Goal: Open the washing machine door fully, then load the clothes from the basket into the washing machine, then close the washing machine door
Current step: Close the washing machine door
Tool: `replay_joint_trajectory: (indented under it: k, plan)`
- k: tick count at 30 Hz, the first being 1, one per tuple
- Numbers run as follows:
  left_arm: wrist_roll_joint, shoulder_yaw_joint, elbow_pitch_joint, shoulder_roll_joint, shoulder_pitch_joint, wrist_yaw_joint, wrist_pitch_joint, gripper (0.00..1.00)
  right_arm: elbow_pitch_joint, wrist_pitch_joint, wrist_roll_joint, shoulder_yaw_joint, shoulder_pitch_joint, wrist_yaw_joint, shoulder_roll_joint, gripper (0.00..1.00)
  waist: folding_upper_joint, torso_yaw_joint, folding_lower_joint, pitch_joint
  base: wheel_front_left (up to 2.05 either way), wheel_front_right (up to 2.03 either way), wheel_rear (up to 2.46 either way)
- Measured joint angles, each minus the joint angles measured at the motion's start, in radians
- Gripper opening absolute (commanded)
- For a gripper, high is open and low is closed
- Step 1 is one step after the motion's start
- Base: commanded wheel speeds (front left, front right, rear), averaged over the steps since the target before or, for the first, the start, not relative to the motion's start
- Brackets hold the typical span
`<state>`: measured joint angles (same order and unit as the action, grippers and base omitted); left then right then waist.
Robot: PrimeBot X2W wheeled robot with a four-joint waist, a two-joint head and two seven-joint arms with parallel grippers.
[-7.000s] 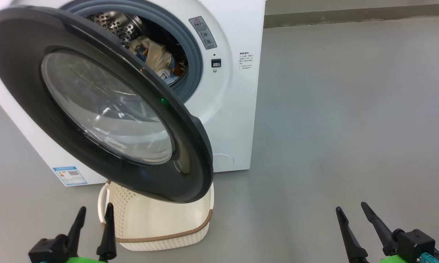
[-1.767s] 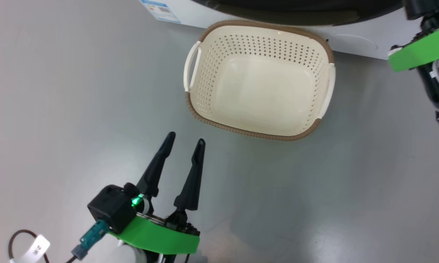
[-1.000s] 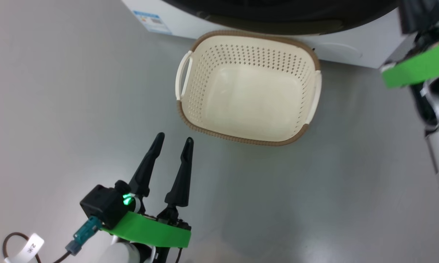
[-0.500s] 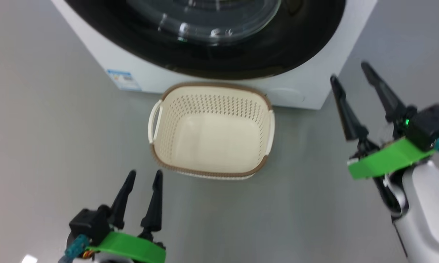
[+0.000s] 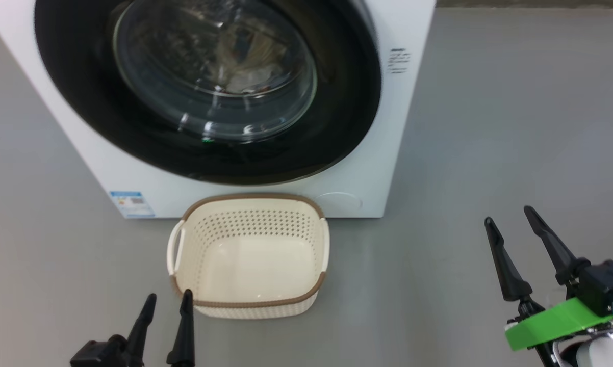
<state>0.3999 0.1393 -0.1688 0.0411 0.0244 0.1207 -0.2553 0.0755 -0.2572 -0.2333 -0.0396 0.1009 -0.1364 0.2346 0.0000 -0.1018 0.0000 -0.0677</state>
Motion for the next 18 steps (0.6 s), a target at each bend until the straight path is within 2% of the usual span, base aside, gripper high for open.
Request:
replay_joint_trajectory:
  k: [11, 18]
  plan:
    - [-0.004, -0.053, -0.006, 0.000, 0.025, 0.007, 0.000, 1.00, -0.032, 0.000, 0.016, 0.031, -0.118, 0.000, -0.053, 1.00, 0.0000, 0.116, 0.0000, 0.057, 0.00, 0.00, 0.00]
    - [-0.004, -0.057, -0.008, 0.000, 0.044, 0.007, 0.000, 1.00, -0.027, 0.000, 0.016, 0.057, -0.173, 0.000, -0.095, 1.00, 0.0000, 0.163, 0.0000, 0.080, 0.00, 0.00, 0.00]
